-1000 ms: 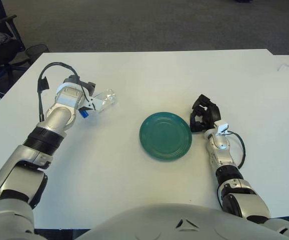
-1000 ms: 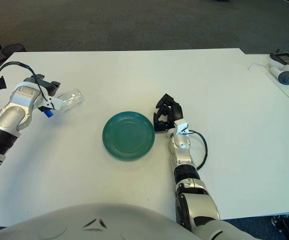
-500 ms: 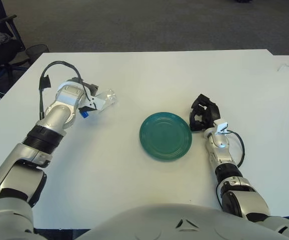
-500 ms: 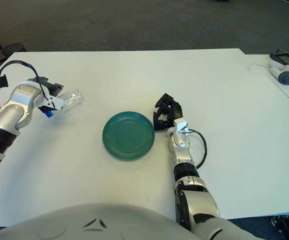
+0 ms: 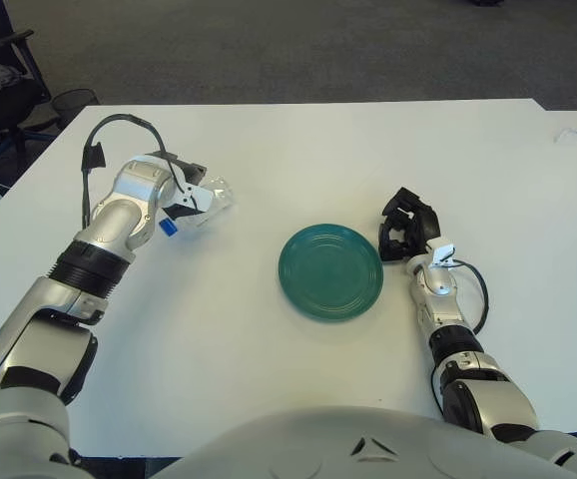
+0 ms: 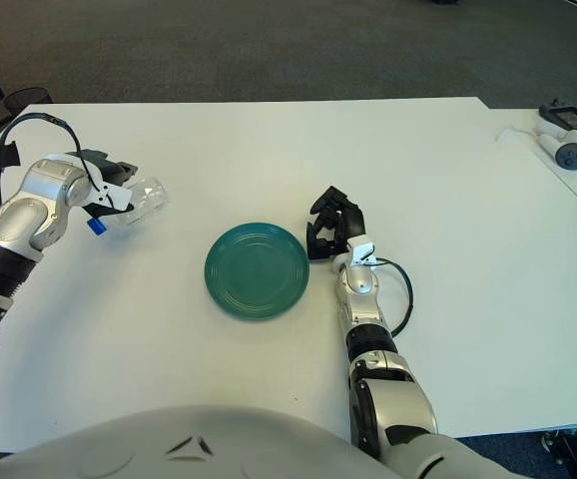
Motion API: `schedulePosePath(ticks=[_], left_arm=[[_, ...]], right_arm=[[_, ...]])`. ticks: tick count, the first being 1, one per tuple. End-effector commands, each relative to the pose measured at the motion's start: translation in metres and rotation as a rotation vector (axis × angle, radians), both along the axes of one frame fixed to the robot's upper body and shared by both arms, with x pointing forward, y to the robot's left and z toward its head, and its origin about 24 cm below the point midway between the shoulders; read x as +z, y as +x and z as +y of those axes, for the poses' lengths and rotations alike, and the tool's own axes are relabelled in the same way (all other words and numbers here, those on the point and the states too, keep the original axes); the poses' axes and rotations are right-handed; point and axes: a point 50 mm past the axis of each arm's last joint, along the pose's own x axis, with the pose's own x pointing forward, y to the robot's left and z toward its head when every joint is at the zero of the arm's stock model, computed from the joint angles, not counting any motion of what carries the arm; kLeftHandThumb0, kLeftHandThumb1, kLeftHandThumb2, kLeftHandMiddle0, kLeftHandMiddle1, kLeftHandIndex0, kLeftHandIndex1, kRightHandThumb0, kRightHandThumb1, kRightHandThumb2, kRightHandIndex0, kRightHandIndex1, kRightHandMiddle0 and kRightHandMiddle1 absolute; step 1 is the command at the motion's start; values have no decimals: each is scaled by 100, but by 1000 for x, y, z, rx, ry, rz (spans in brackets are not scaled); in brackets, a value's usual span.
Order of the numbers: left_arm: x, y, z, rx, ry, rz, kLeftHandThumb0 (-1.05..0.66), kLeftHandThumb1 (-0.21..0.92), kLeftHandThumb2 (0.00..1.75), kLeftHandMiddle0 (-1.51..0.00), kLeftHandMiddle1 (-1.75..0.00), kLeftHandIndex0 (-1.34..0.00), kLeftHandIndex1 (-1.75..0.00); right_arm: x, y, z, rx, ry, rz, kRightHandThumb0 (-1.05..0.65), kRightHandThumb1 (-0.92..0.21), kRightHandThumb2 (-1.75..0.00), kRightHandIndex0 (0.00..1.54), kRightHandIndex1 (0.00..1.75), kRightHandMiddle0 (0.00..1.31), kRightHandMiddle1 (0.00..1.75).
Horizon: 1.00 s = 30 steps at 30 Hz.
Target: Put the bottle into the plate.
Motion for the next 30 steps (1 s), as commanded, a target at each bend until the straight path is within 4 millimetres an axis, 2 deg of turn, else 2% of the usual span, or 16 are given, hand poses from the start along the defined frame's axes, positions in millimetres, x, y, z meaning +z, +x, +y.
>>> schedulePosePath(ticks=[1, 9, 15, 30], left_arm=[[2, 6, -1, -15, -34, -25, -105, 92, 92, -10, -6, 0, 0], [-4, 11, -2, -37, -83, -12, -105, 92, 89, -18, -10, 0, 0], [-7, 15, -3, -34, -106, 10, -105, 92, 90, -12, -8, 0, 0], [-22, 23, -1, -8, -120, 50, -105, 92, 103, -24, -17, 0, 0]], right_arm=[[-69, -55, 3, -41, 28, 365, 0, 4, -169, 91, 165, 66, 174], [-70, -55, 2, -43, 30, 370, 0, 4, -166, 94, 156, 65, 175], [-70, -56, 2, -51, 22, 373, 0, 4, -165, 95, 154, 65, 175], [-72, -58, 1, -64, 22, 378, 0, 3, -164, 95, 153, 65, 175]])
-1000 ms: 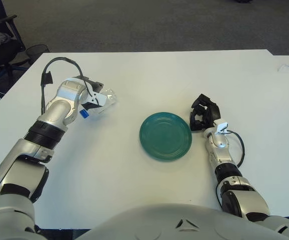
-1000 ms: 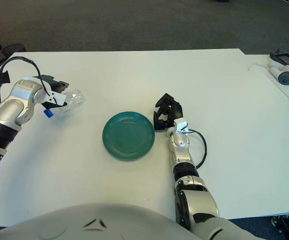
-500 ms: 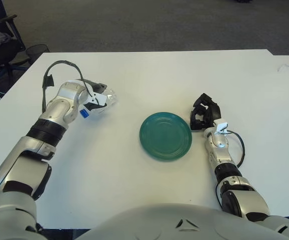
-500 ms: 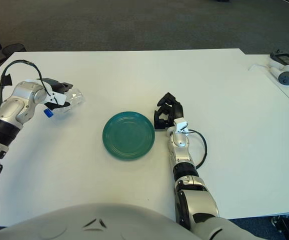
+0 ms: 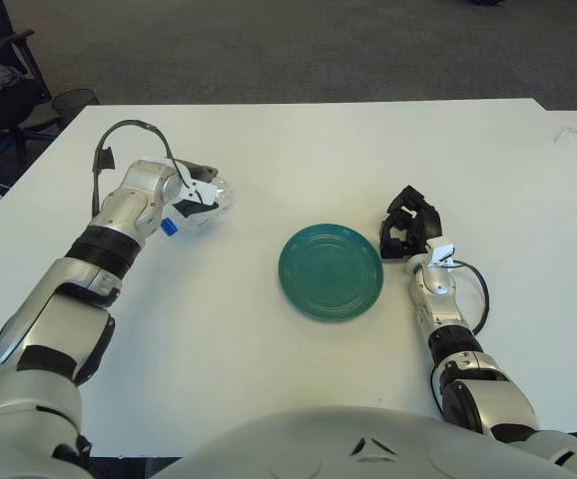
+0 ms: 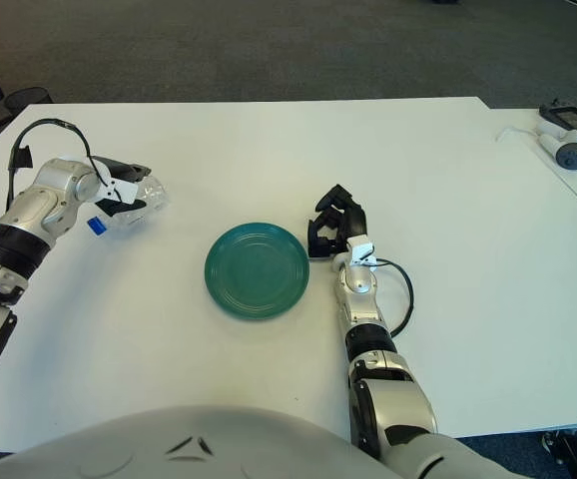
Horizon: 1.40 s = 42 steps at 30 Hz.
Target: Put the bottle into the plate.
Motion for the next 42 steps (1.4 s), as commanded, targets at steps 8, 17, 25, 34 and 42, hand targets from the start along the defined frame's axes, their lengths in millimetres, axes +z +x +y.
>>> schedulePosePath(ticks=[8, 17, 25, 34, 42], left_arm=[[-5, 7, -1, -21, 15, 9, -105, 92, 107, -22, -19, 0, 0], [-11, 9, -6, -68, 63, 46, -105, 92, 115, -15, -19, 0, 0], [-26, 11, -1, 6, 71, 73, -105, 92, 111, -10, -17, 0, 0], [-36, 12, -1, 35, 71, 71, -105, 92, 100, -8, -16, 0, 0], [-43, 10, -5, -21, 132, 94, -105, 92, 100, -7, -16, 0, 0]], right_arm=[[-72, -58, 1, -32, 36, 378, 0, 3, -164, 95, 153, 65, 175], [-72, -59, 0, -43, 33, 383, 0, 3, -164, 95, 152, 65, 175], [-73, -61, 0, -45, 32, 375, 0, 3, -163, 95, 152, 65, 175], [-73, -62, 0, -46, 28, 383, 0, 3, -164, 96, 152, 65, 175], [-74, -63, 0, -46, 33, 382, 0, 3, -164, 95, 152, 65, 175]])
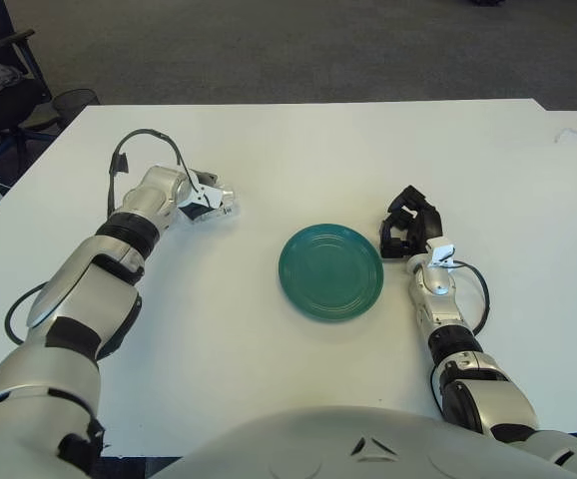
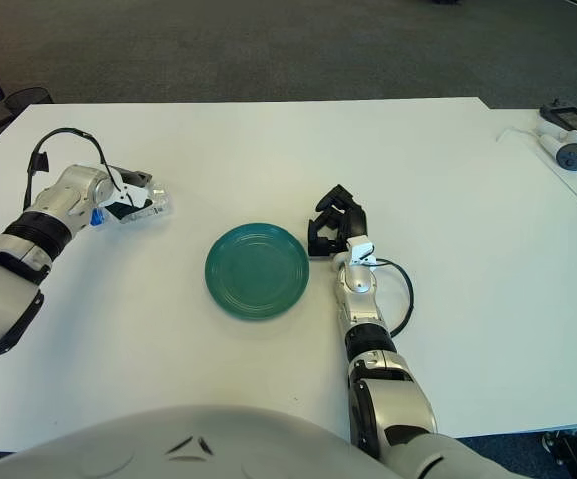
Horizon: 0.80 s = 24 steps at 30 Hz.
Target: Put the bottle into the plate.
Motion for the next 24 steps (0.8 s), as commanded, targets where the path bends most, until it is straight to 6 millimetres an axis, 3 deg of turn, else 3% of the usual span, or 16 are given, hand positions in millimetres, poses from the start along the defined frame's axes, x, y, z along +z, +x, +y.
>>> schedulePosePath(ticks=[1, 12, 24], left_arm=[[-15, -6, -3, -45, 58, 54, -105, 92, 101, -7, -16, 0, 0], [-29, -13, 7, -68, 79, 76, -105, 92, 111, -1, -9, 0, 0], [-22, -14, 7, -71, 87, 107, -105, 92, 102, -2, -7, -2, -1]], right_arm=[[-74, -63, 1, -33, 36, 382, 0, 3, -164, 95, 152, 65, 175], [-74, -65, 0, -38, 35, 381, 0, 3, -164, 95, 153, 65, 175], [-74, -67, 0, -40, 31, 380, 0, 4, -165, 96, 152, 65, 175]])
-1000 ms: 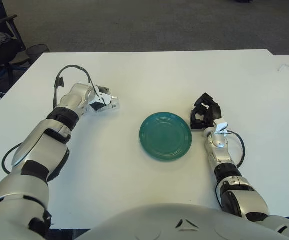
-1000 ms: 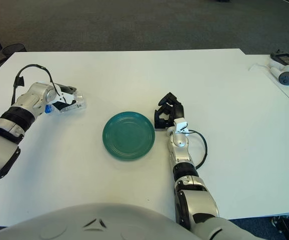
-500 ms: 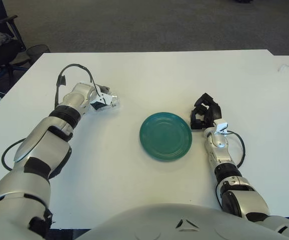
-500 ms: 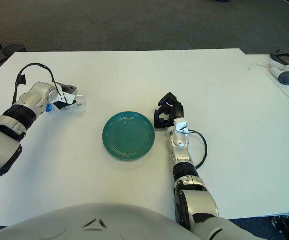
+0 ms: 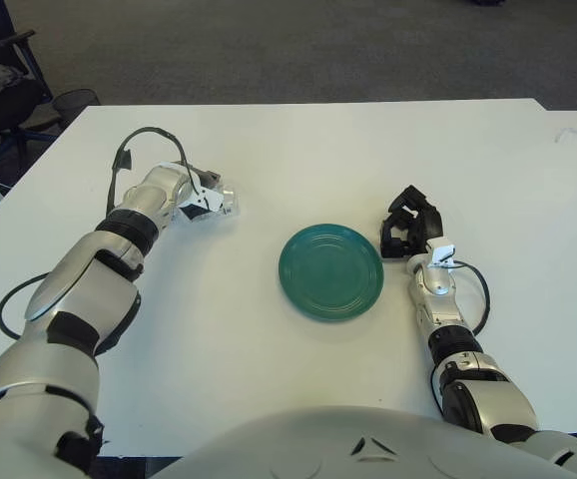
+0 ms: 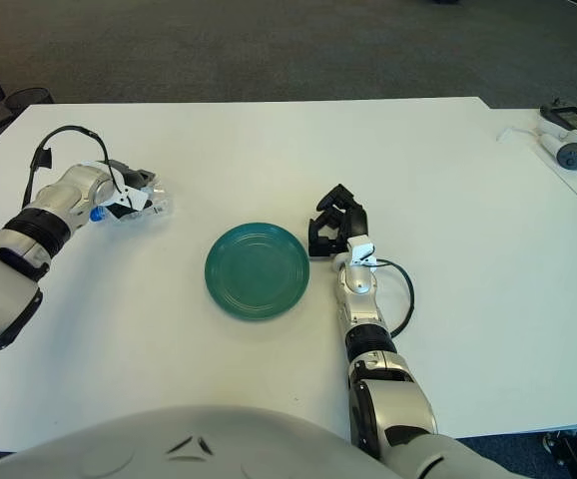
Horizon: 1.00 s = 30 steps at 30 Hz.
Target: Put the bottle into the plate.
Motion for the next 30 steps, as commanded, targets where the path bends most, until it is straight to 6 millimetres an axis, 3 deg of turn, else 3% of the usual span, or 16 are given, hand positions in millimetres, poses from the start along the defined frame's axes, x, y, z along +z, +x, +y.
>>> schedulePosePath(ticks=[1, 9, 23, 30], left_arm=[[-23, -15, 8, 21, 48, 121, -105, 92, 101, -3, -7, -2, -2], [-29, -18, 9, 17, 65, 127, -105, 92, 88, -6, -7, 0, -21], [-26, -23, 5, -71, 105, 117, -100, 92, 57, -15, -10, 0, -23], [-16, -31, -6, -143, 148, 118, -97, 92, 56, -25, -17, 0, -34]], right_arm=[[-75, -66, 1, -31, 34, 387, 0, 4, -165, 96, 152, 65, 175], [-74, -67, 0, -27, 32, 386, 0, 4, -164, 96, 152, 65, 175], [-74, -69, -1, -27, 33, 390, 0, 4, -165, 96, 153, 65, 175], [-74, -71, -1, -27, 39, 387, 0, 4, -165, 95, 154, 65, 175]])
